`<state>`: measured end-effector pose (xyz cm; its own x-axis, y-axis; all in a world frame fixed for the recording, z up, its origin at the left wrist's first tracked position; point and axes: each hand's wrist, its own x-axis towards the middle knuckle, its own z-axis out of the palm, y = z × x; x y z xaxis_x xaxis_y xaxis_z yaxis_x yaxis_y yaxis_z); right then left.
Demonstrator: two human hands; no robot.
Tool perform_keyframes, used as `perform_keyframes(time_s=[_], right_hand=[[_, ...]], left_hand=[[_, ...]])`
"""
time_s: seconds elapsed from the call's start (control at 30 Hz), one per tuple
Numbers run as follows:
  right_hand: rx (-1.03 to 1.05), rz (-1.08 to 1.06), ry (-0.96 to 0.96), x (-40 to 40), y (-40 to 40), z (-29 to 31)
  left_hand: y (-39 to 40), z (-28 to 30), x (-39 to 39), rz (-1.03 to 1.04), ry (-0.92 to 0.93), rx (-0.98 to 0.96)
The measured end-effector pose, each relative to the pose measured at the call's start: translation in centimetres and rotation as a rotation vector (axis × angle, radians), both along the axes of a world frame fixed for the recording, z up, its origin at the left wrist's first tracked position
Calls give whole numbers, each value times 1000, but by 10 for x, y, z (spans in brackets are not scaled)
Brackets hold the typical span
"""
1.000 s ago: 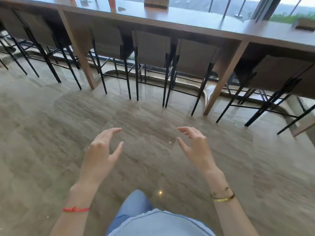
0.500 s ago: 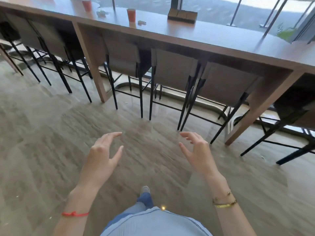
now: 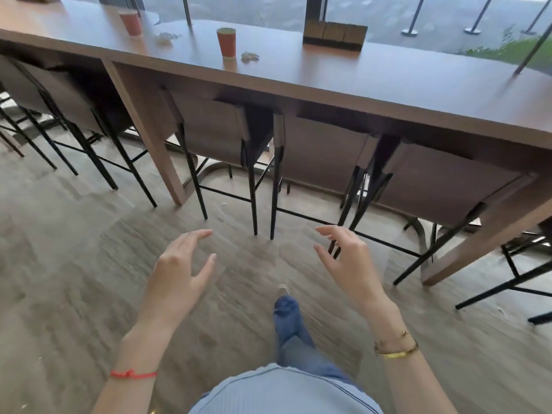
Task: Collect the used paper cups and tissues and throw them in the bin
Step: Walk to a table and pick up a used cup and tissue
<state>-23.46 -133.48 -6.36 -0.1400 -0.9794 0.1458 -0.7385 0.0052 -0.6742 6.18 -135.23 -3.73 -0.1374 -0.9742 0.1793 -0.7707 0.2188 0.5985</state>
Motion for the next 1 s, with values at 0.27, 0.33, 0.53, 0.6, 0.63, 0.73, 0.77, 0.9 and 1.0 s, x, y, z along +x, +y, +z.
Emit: perform_keyframes(time_s=[0.27,0.33,0.53,0.6,0.63,0.73,0.77,0.9,1.0], right_hand=[[-12,74,18,-8,-194,-1],[-39,99,28,-9,-249,9],[-90,147,51,-9,-397,38],[-86,166,45,-7,-437,43],[-85,178,38,-5,-456,45],[-97,194,25,2,-514,46],[-104,189,26,5,-534,45],[-146,147,51,15,-614,42],[-184,80,79,25,-674,46]], left_hand=[[-176,1,-14,64,16,-31],[-225,9,-18,78,29,-53],[-357,27,-22,132,27,-100],[-395,30,-20,143,21,-114],[-414,31,-18,149,18,-120],[-473,31,-12,150,21,-129],[-493,31,-10,140,25,-137],[-581,33,-4,87,41,-166],[-649,37,-4,35,44,-155]])
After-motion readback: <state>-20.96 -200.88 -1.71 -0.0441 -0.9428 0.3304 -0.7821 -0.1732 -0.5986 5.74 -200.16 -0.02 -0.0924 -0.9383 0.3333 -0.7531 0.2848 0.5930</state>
